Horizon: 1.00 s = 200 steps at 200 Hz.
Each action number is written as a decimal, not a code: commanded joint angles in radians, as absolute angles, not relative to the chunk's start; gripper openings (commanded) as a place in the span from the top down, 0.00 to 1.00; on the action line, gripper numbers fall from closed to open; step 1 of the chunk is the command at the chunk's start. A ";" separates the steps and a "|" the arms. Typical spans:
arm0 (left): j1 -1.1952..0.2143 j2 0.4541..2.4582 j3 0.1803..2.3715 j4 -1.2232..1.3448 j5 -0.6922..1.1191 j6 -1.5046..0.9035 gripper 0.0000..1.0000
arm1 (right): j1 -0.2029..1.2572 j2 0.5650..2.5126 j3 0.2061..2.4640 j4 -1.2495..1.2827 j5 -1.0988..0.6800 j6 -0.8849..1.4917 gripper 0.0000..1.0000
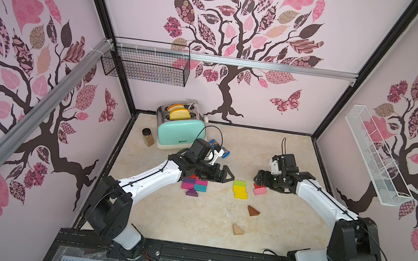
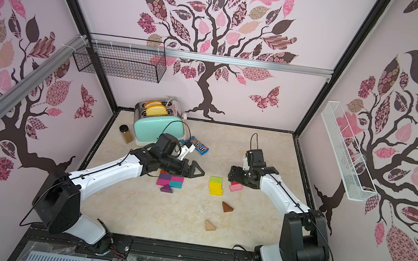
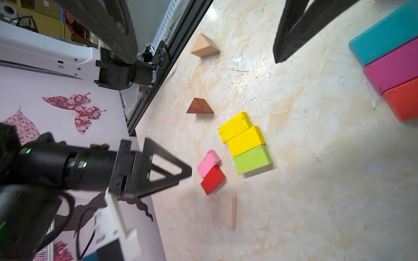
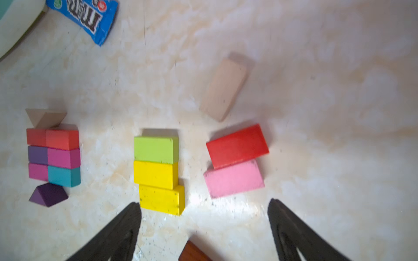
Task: Assemble a piece of candy with building blocks
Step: Adjust the building block at the center of the board.
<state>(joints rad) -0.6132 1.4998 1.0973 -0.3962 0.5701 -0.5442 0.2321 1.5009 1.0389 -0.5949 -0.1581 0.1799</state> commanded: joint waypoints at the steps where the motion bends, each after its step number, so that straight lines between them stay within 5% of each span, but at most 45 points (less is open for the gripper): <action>1: -0.603 1.440 1.089 -0.439 0.535 -0.523 0.02 | 0.232 1.644 1.193 -0.622 -0.040 0.086 0.09; 97: -0.581 1.399 1.053 -0.431 0.522 -0.545 0.02 | 0.233 2.065 1.555 -0.709 0.060 -0.007 0.16; 200: -0.573 1.415 1.028 -0.388 0.555 -0.542 0.02 | 0.235 1.968 1.384 -0.713 0.093 -0.006 0.41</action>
